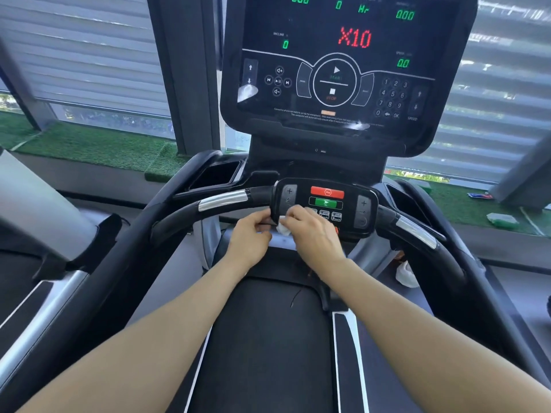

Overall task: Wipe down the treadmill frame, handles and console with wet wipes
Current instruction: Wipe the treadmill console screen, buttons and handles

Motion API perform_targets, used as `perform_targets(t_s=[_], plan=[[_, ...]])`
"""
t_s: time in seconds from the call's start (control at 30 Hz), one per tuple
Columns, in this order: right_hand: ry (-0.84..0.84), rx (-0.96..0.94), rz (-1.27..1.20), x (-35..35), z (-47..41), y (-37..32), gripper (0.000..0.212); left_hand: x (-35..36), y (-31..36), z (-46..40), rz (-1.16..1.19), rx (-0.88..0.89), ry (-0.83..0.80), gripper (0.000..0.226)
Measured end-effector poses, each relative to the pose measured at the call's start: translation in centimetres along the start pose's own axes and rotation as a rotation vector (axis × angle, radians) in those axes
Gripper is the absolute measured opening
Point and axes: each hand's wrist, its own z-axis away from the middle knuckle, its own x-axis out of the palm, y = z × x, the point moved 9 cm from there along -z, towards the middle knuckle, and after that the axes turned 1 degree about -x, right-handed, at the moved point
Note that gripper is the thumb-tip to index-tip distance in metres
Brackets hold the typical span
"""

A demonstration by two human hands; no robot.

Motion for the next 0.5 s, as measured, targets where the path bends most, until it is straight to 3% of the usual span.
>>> perform_targets(t_s=[0.37, 0.5], plan=[[-0.042, -0.328, 0.182, 1.9, -2.7, -3.6, 0.027, -2.0, -2.0, -0.5, 0.099, -0.079, 0.058, 0.042], [-0.089, -0.306, 0.295, 1.7, -6.8, -3.1, 0.020, -2.4, -2.9, -0.7, 0.111, -0.104, 0.084, 0.040]])
